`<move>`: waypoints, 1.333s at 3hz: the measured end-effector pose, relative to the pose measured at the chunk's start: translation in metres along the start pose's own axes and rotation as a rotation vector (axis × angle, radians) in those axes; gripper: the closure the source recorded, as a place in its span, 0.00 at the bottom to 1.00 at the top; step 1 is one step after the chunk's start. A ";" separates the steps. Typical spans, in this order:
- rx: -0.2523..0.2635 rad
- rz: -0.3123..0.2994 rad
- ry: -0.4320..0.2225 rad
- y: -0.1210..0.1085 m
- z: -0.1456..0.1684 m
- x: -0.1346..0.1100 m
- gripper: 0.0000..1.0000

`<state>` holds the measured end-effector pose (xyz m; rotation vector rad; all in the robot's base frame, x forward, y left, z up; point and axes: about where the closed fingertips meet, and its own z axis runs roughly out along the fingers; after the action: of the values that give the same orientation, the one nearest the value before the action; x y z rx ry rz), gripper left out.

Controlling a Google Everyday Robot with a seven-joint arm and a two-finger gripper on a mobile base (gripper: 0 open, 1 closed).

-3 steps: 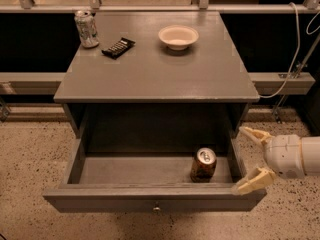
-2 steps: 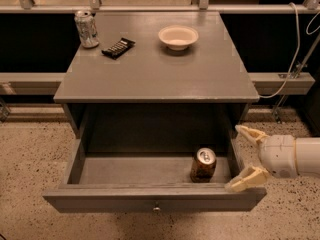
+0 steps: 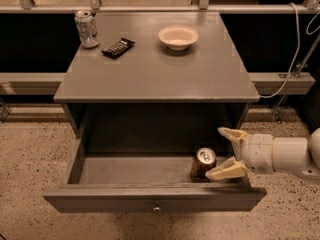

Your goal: Pick orange can from top drawer and place on counter

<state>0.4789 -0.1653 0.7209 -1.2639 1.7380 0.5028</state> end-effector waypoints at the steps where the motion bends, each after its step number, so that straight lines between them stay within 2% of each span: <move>1: 0.005 0.013 0.004 -0.002 0.012 0.011 0.16; 3: -0.008 0.047 -0.002 -0.005 0.038 0.028 0.19; 4: -0.029 0.075 -0.056 -0.002 0.049 0.030 0.35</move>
Offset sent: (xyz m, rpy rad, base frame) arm 0.0208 0.0055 -0.0483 -0.0058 0.0398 -0.0314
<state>0.4989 -0.1458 0.6711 -1.1972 1.7410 0.6034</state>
